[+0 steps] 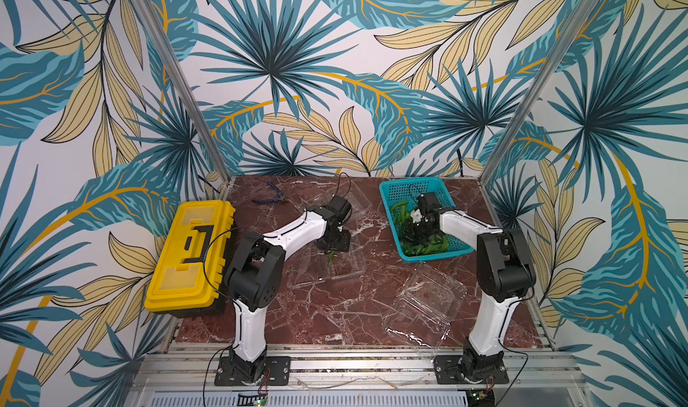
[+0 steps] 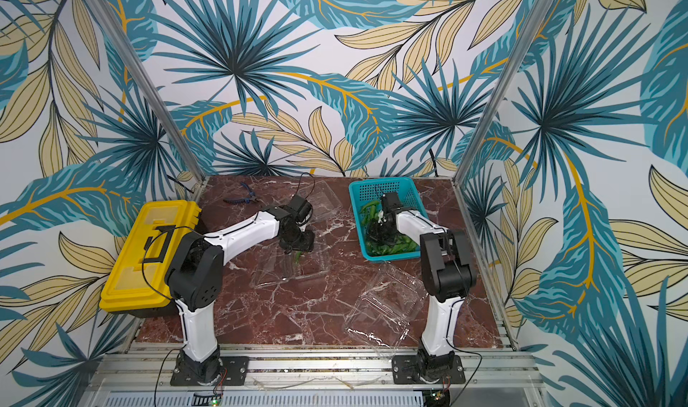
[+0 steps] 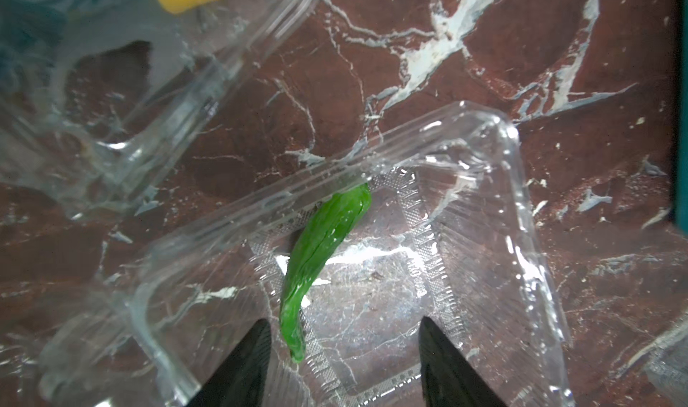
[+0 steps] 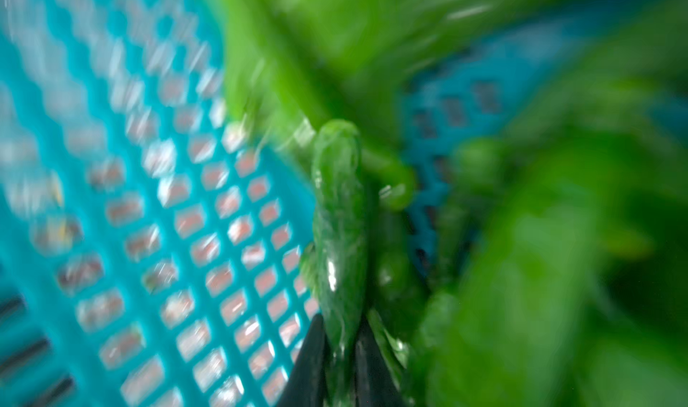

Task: Take small green peppers out of containers
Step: Move the basket to the center of the board.

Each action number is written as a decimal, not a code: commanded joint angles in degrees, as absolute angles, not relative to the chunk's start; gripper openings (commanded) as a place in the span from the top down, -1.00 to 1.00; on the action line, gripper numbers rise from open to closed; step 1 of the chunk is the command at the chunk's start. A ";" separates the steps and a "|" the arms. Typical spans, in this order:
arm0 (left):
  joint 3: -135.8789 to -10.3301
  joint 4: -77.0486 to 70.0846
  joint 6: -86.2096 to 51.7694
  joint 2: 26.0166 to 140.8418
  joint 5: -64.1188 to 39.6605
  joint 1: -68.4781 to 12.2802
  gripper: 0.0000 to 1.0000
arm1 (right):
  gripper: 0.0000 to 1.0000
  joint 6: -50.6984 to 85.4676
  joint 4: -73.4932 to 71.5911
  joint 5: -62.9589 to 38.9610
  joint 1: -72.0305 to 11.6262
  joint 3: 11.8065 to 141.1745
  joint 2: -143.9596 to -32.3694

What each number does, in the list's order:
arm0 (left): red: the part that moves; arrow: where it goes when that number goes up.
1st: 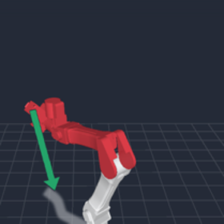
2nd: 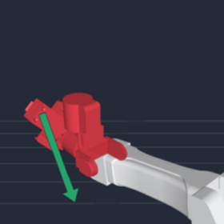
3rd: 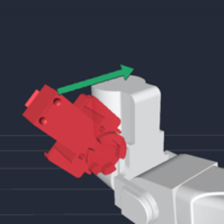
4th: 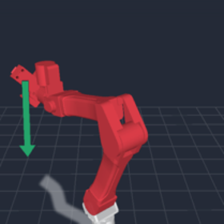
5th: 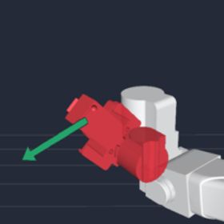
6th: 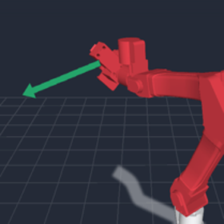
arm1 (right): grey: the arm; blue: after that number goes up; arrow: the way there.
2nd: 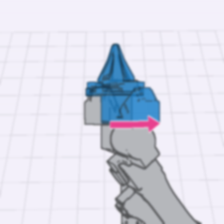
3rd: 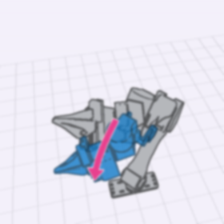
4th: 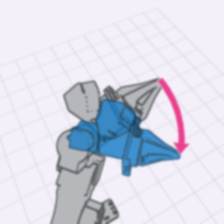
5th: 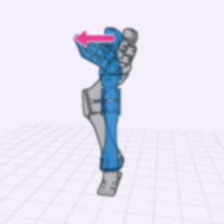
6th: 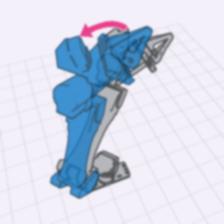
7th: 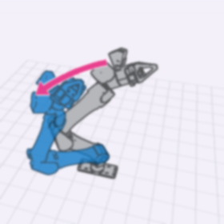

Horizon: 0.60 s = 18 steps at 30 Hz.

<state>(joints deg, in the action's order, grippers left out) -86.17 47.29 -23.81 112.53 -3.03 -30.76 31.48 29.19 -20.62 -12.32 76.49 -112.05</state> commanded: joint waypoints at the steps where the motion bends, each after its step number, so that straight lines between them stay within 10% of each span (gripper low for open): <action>1: -89.30 49.21 -23.36 113.34 -1.51 -31.27 -0.28 | 0.68 33.40 28.59 -25.06 -16.30 76.30 -113.27; 8: -90.78 50.59 -22.59 115.68 -0.02 -31.59 -0.28 | 0.52 35.04 27.46 -27.52 -20.47 76.41 -112.77; 12: -91.49 51.51 -22.45 116.78 1.52 -31.73 -0.27 | -0.09 34.64 28.79 -23.90 -20.77 77.11 -110.46; 18: -92.00 52.39 -22.48 117.31 2.87 -31.90 -0.17 | -0.18 33.64 29.34 -17.01 -20.77 77.74 -105.01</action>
<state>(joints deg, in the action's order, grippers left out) -89.49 50.92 -23.20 116.75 1.39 -31.59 34.44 28.62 -21.10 -20.58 76.66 -109.08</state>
